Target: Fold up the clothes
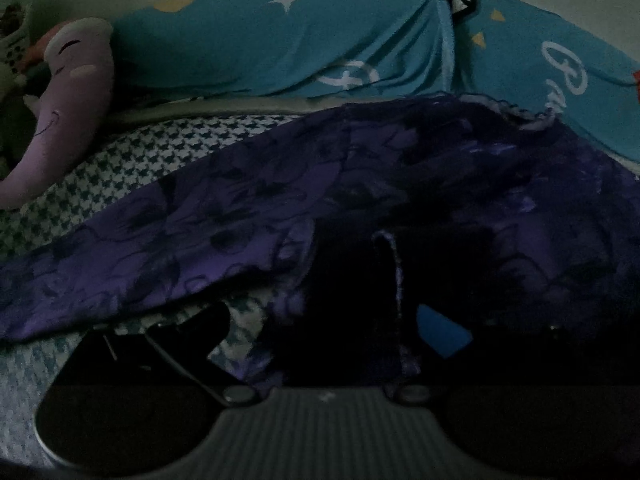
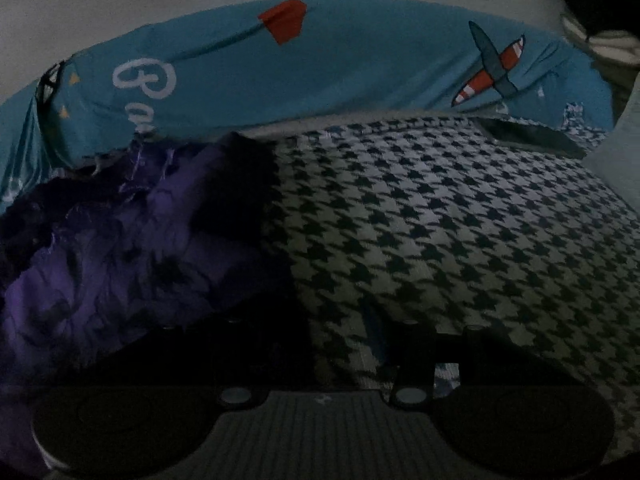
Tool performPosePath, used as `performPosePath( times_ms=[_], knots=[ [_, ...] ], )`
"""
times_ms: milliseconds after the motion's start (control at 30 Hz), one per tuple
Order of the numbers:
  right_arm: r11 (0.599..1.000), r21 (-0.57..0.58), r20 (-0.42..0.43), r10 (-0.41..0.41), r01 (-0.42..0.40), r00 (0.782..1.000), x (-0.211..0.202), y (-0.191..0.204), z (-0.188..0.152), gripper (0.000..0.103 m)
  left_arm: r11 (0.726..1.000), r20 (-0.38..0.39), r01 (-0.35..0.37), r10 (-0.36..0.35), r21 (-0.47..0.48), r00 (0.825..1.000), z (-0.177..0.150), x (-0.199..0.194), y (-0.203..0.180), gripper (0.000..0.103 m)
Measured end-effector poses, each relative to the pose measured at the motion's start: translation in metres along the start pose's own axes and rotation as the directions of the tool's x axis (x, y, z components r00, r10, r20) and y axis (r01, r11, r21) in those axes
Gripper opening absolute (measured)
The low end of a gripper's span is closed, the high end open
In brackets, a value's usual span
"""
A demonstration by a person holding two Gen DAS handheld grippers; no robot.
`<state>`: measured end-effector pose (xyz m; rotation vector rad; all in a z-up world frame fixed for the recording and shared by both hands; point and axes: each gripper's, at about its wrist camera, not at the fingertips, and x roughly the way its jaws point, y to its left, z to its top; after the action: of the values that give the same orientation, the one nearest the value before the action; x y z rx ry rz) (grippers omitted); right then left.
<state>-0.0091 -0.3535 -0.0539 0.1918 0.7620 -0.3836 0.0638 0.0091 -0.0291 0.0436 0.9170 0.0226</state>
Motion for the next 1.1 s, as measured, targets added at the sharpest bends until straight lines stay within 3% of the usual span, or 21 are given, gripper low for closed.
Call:
performPosePath(
  times_ms=[233, 500, 800, 1100],
  knots=[
    [0.995, -0.089, -0.033, -0.040, 0.037, 0.999, -0.012, 0.006, -0.005, 0.050, 1.000, 0.041, -0.001, 0.000, 0.015, 0.999, -0.011, -0.015, 0.011, 0.103],
    [0.998, -0.061, -0.052, -0.030, 0.027, 0.998, -0.036, 0.005, -0.006, 0.051, 1.000, 0.027, 0.011, -0.012, 0.019, 1.000, -0.024, -0.032, 0.025, 0.103],
    [0.998, 0.038, -0.041, 0.060, -0.058, 0.997, -0.061, 0.013, 0.003, 0.055, 0.998, 0.008, -0.001, 0.002, -0.059, 1.000, -0.038, -0.052, 0.054, 0.103],
    [0.989, -0.031, -0.045, 0.145, -0.146, 0.988, -0.079, 0.048, -0.007, 0.057, 0.991, 0.027, -0.065, 0.068, -0.121, 0.997, -0.046, -0.071, 0.089, 0.103]
  ],
)
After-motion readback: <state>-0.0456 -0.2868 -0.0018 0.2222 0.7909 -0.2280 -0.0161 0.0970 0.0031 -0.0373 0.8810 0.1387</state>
